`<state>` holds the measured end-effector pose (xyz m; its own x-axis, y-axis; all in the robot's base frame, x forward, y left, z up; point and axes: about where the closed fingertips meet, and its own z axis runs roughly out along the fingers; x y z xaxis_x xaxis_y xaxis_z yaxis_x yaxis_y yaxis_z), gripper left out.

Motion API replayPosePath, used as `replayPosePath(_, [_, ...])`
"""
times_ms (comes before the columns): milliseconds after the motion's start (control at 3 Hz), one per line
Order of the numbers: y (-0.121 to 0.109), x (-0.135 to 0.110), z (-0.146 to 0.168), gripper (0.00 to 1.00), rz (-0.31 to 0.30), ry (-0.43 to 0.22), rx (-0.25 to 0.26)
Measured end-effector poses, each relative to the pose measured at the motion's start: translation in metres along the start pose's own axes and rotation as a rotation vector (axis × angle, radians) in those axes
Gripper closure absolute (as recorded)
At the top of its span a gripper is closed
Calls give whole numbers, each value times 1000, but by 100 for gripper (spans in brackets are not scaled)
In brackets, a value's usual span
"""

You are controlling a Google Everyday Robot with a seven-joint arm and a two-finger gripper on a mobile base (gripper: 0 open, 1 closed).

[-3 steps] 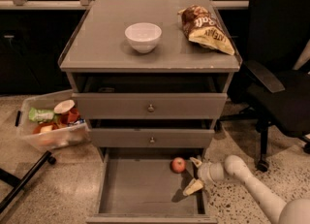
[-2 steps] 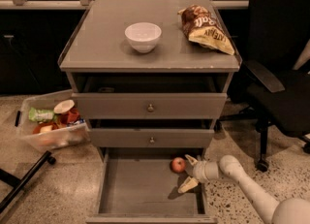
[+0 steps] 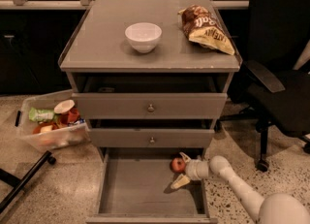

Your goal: Pick apple from bottom drawer and place on counter

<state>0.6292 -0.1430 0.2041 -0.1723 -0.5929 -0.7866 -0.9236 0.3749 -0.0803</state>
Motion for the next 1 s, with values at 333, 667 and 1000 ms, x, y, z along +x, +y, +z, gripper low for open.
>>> replayPosePath(333, [-15,11,16,0,8,38,54])
replayPosePath(667, [-28,21,24,0,21,67,99])
replayPosePath(1000, [-33,26,32,0,16,98,132])
